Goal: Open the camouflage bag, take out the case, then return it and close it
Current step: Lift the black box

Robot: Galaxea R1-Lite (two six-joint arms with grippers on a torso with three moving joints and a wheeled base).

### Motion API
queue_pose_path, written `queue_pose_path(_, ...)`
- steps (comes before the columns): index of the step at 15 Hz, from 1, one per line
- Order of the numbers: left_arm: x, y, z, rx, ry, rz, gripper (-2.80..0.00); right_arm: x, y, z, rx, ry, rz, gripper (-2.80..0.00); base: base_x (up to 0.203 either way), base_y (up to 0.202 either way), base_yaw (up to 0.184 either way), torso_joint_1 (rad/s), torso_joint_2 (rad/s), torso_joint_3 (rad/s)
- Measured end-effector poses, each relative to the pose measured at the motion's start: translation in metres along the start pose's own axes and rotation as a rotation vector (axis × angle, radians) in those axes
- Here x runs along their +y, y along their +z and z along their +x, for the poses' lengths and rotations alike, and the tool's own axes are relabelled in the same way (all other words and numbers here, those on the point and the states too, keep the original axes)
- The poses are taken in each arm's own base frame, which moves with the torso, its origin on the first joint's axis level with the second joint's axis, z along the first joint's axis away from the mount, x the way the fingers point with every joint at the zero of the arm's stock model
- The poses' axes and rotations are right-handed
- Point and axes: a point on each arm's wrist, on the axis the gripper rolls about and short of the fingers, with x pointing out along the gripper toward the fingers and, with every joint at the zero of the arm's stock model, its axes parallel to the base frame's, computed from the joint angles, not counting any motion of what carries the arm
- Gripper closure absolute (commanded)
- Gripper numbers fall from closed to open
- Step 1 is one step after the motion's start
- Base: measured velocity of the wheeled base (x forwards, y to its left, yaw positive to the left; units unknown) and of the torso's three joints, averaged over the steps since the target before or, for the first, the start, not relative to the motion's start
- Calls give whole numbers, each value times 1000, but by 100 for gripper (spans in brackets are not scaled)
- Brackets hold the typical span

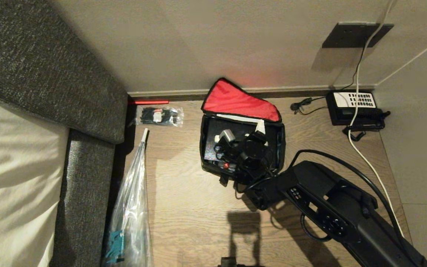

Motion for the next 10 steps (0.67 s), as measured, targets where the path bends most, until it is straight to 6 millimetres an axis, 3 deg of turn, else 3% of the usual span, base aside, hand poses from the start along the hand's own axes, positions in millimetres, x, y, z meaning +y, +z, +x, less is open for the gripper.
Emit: queue_pose_path(10,0,0,0,0,-1,0,0,6,-3,-3,-3,3,0,0,0,0,0,0,0,0)
